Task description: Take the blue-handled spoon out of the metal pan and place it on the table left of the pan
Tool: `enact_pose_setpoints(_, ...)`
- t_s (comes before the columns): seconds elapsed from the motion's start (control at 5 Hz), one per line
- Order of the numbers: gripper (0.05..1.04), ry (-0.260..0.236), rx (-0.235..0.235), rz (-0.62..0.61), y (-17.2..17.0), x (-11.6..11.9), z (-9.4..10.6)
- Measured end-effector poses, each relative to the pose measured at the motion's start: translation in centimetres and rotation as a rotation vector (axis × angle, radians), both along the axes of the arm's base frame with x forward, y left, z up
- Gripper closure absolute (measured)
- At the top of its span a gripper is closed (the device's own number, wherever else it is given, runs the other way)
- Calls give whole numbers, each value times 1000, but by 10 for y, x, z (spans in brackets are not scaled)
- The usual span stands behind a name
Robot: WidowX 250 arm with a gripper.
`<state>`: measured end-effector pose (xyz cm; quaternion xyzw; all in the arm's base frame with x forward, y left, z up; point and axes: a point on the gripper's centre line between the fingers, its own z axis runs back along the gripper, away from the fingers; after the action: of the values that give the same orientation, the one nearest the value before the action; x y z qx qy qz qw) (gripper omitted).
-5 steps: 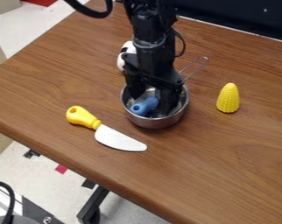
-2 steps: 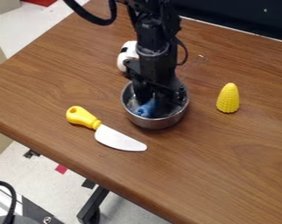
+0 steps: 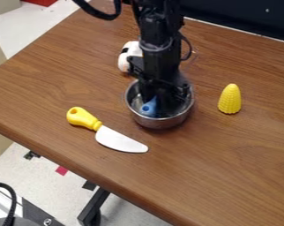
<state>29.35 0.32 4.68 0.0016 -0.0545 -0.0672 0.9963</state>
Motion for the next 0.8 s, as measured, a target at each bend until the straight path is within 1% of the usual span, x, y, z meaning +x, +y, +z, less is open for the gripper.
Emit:
enact_pose_setpoints(0.2,791,-8,-10,8,3,6,7)
enact_pose_setpoints(0.4,791,-6,-24,8,4,8,11)
enact_pose_setpoints(0.6,791,-3,-49,-6,5,8,29)
enact_pose_setpoints(0.8,791,16,-93,-14,12,10,51)
